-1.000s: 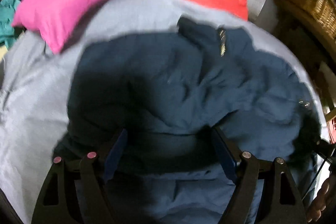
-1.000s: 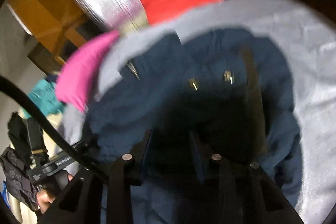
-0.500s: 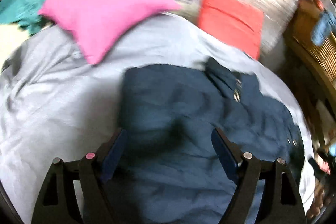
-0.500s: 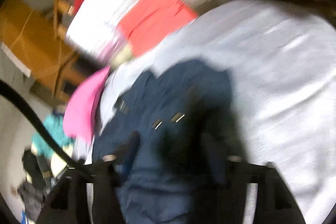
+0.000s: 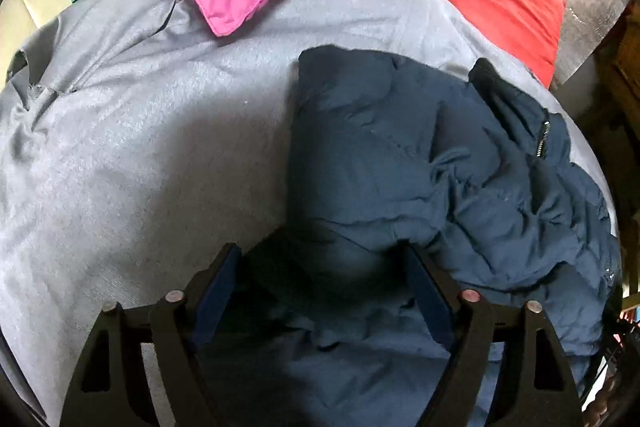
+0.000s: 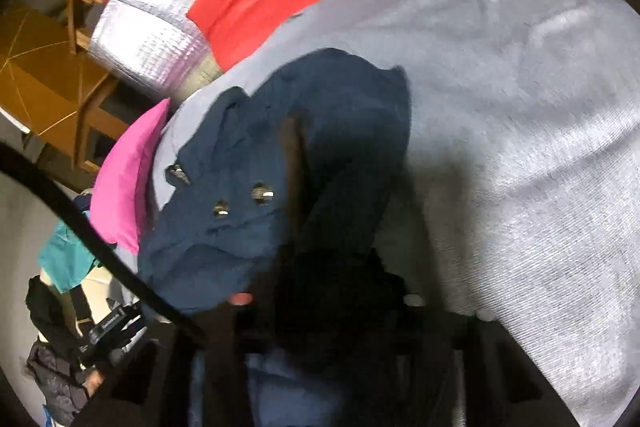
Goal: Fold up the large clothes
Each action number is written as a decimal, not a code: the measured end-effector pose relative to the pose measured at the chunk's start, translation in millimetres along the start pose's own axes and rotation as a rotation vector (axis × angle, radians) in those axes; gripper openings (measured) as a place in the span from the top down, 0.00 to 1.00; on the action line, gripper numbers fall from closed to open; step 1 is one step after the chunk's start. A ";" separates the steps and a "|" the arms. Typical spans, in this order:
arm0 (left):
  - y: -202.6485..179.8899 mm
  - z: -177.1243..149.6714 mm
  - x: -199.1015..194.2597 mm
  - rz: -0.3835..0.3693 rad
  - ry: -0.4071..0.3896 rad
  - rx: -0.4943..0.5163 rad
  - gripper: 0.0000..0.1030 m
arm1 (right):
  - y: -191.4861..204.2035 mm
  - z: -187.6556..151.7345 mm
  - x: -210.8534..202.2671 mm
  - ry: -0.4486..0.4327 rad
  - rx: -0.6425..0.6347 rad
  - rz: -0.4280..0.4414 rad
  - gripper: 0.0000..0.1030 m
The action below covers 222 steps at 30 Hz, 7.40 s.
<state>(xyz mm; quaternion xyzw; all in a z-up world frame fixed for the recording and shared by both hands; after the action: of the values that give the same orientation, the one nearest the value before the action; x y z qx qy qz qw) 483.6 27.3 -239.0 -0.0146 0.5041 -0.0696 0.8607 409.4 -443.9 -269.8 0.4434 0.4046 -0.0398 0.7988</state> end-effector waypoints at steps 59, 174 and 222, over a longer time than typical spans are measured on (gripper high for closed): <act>-63.2 5.3 -52.4 -0.075 -0.129 0.275 0.23 | -24.2 11.9 -13.8 0.043 0.164 0.059 0.27; -56.0 3.9 -47.8 0.230 -0.209 0.375 0.18 | 11.0 -10.0 6.8 -0.030 -0.136 -0.162 0.56; 6.7 16.4 -12.2 -0.133 -0.135 -0.012 0.70 | 10.9 -7.5 -22.9 -0.131 -0.090 -0.058 0.66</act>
<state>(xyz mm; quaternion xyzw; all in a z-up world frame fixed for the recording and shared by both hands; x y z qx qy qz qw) 492.7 34.7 -221.0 -0.0576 0.4432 -0.1225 0.8862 394.2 -438.5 -248.9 0.3916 0.3654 -0.0735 0.8413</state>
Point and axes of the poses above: each gripper's, at about its wrist camera, not at the fingertips, and x roughly the way its jaws point, y to its left, z to its top, the point moved 2 cm from there along x, roughly the way its jaws point, and after that the axes turned 12 degrees about x, right-handed, at the moved point
